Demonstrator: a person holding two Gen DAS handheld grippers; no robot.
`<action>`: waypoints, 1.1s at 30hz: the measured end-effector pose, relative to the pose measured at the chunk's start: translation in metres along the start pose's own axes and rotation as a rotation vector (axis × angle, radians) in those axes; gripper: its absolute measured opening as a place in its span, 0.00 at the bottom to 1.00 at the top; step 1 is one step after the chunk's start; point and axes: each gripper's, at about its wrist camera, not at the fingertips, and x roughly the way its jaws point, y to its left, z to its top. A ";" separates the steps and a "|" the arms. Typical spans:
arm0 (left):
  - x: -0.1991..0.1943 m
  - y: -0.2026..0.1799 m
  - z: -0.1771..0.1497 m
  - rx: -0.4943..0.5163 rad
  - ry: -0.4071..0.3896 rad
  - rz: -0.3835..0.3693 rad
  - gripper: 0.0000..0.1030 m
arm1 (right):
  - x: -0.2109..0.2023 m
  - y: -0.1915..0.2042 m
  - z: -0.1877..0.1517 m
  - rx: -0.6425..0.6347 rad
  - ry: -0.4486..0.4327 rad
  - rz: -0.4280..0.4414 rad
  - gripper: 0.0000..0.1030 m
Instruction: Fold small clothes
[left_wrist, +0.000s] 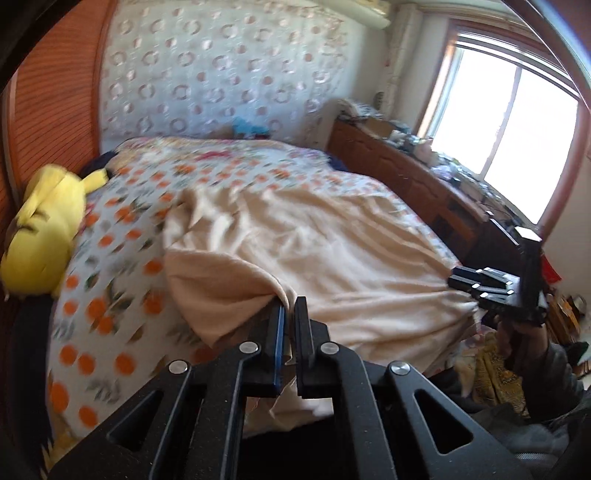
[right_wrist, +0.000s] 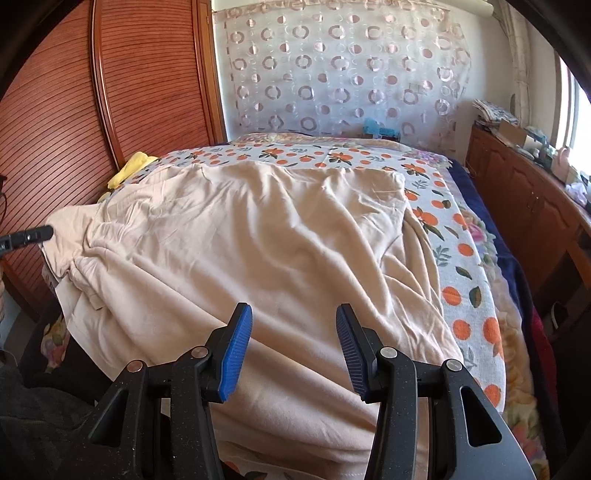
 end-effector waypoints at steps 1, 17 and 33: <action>0.005 -0.012 0.011 0.026 -0.004 -0.026 0.05 | -0.006 -0.003 -0.002 0.009 -0.005 -0.003 0.48; 0.095 -0.218 0.095 0.375 0.106 -0.383 0.05 | -0.071 -0.068 -0.035 0.155 -0.102 -0.110 0.48; 0.085 -0.141 0.104 0.360 0.042 -0.153 0.75 | -0.065 -0.068 -0.025 0.147 -0.091 -0.104 0.48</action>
